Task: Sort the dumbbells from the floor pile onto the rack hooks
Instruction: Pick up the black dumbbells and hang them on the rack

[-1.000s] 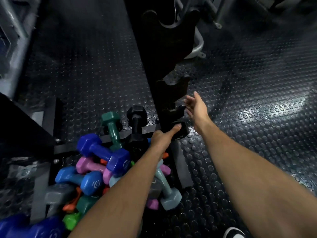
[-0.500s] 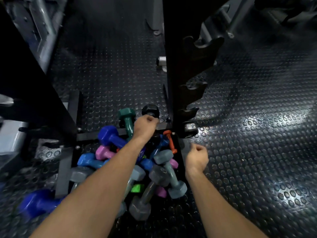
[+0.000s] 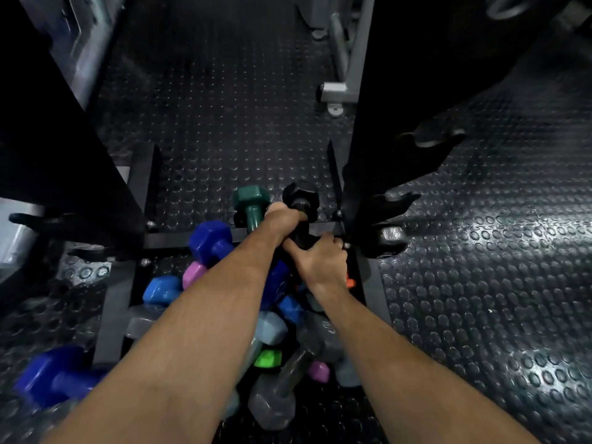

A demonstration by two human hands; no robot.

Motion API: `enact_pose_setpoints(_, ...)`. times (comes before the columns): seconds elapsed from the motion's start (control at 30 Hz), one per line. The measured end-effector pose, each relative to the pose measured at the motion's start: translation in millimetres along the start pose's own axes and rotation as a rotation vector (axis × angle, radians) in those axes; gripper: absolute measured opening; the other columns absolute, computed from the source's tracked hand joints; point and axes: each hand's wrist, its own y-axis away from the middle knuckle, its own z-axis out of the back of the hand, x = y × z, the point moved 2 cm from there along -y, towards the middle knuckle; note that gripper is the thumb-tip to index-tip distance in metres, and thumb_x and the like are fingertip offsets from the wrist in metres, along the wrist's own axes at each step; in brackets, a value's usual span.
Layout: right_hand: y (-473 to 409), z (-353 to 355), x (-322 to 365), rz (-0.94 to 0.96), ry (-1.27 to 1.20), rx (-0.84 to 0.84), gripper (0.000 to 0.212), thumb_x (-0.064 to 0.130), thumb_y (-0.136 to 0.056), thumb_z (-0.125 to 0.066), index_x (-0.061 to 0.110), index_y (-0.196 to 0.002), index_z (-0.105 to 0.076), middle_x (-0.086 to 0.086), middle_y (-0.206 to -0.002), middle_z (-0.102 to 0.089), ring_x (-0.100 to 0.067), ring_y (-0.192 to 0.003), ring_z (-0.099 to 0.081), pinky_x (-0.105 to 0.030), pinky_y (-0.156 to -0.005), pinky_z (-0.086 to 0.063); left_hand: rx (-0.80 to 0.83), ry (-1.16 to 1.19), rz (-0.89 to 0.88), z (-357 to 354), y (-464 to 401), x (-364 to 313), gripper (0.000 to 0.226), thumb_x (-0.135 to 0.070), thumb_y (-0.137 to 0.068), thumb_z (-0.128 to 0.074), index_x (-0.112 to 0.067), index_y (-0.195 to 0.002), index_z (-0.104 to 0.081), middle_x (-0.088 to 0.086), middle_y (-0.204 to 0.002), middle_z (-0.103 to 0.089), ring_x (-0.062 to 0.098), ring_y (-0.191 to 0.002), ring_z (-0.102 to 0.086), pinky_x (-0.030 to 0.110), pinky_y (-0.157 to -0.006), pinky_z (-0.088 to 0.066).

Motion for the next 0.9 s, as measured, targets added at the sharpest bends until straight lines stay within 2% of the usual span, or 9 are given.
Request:
enact_pose_setpoints(0.07, -8, -5, 0, -0.030, 0.044, 0.027, 0.099, 0.074, -0.077, -0.070, 0.002, -0.142, -0.045, -0.023, -0.140, -0.050, -0.041, -0.127, -0.054, -0.049, -0.104, -0.050, 0.033, 0.010, 0.017, -5, -8, 5, 0.025, -0.023, -0.082, -0.080, -0.007, -0.098, -0.068, 0.012, -0.097, -0.073, 0.027, -0.092, -0.071, 0.036, -0.085, -0.060)
enact_pose_setpoints(0.13, -14, -8, 1, -0.048, 0.061, 0.077, 0.100, 0.069, -0.080, -0.071, 0.003, -0.147, -0.038, -0.026, -0.147, -0.043, -0.042, -0.131, -0.051, -0.045, -0.107, -0.047, 0.060, 0.041, 0.020, -8, -12, 7, 0.023, -0.027, -0.083, -0.081, -0.012, -0.091, -0.065, 0.009, -0.094, -0.072, 0.024, -0.089, -0.071, 0.033, -0.082, -0.059)
enact_pose_setpoints(0.3, -20, -3, 3, -0.031, 0.051, 0.165, 0.095, 0.062, -0.087, -0.070, 0.004, -0.153, -0.033, -0.026, -0.150, -0.035, -0.042, -0.134, -0.048, -0.038, -0.100, -0.047, 0.054, 0.036, -0.005, -11, -14, 10, 0.037, -0.035, -0.081, -0.083, -0.008, -0.101, -0.069, 0.010, -0.095, -0.074, 0.026, -0.088, -0.073, 0.040, -0.086, -0.060)
enact_pose_setpoints(0.47, -13, -8, -12, -0.094, -0.144, 0.075, 0.098, 0.077, -0.052, -0.080, 0.011, -0.122, -0.061, -0.010, -0.120, -0.066, -0.023, -0.095, -0.069, -0.031, -0.080, -0.059, 0.005, 0.187, -0.028, -10, 0, 11, 0.018, -0.025, -0.084, -0.080, -0.010, -0.088, -0.070, 0.008, -0.083, -0.074, 0.023, -0.076, -0.072, 0.028, -0.063, -0.055)
enact_pose_setpoints(0.53, -7, -1, -10, -0.098, -0.257, 0.058, 0.085, 0.070, -0.049, -0.086, 0.012, -0.108, -0.065, -0.004, -0.101, -0.074, -0.017, -0.088, -0.073, -0.029, -0.077, -0.062, 0.008, 0.279, -0.043, -2, 15, 2, 0.012, -0.020, -0.088, -0.077, -0.009, -0.087, -0.071, 0.006, -0.078, -0.073, 0.020, -0.069, -0.071, 0.023, -0.055, -0.052)
enact_pose_setpoints(0.63, 11, 19, -1, -0.102, -0.423, 0.080, 0.037, 0.037, -0.068, -0.093, 0.022, -0.089, -0.065, 0.009, -0.080, -0.073, 0.002, -0.068, -0.068, -0.009, -0.060, -0.051, 0.018, 0.379, -0.089, 15, 41, -17, 0.012, -0.014, -0.088, -0.076, -0.010, -0.079, -0.069, 0.002, -0.067, -0.072, 0.017, -0.060, -0.070, 0.025, -0.053, -0.055)
enact_pose_setpoints(0.7, 25, 32, 6, -0.055, -0.485, 0.088, 0.034, 0.030, -0.073, -0.092, 0.025, -0.089, -0.062, 0.013, -0.080, -0.070, 0.006, -0.066, -0.065, -0.005, -0.055, -0.046, 0.043, 0.435, -0.104, 29, 60, -29, 0.016, -0.007, -0.087, -0.076, -0.010, -0.074, -0.066, 0.002, -0.061, -0.070, 0.014, -0.051, -0.068, 0.022, -0.046, -0.052)
enact_pose_setpoints(0.8, 51, 43, 18, 0.006, -0.562, 0.104, 0.042, 0.033, -0.072, -0.093, 0.023, -0.102, -0.065, 0.008, -0.090, -0.077, -0.006, -0.083, -0.073, -0.016, -0.071, -0.054, 0.039, 0.465, -0.110, 56, 90, -39, 0.015, -0.006, -0.079, -0.080, -0.009, -0.072, -0.068, 0.007, -0.065, -0.070, 0.011, -0.046, -0.066, 0.019, -0.042, -0.048)
enact_pose_setpoints(0.9, 78, 49, 21, 0.003, -0.683, 0.144, 0.050, 0.043, -0.064, -0.091, 0.025, -0.106, -0.071, 0.007, -0.094, -0.081, -0.012, -0.089, -0.077, -0.036, -0.087, -0.061, 0.030, 0.485, -0.072, 77, 118, -33, 0.018, -0.018, -0.074, -0.086, -0.009, -0.085, -0.074, 0.001, -0.065, -0.071, 0.008, -0.048, -0.065, 0.022, -0.045, -0.048)
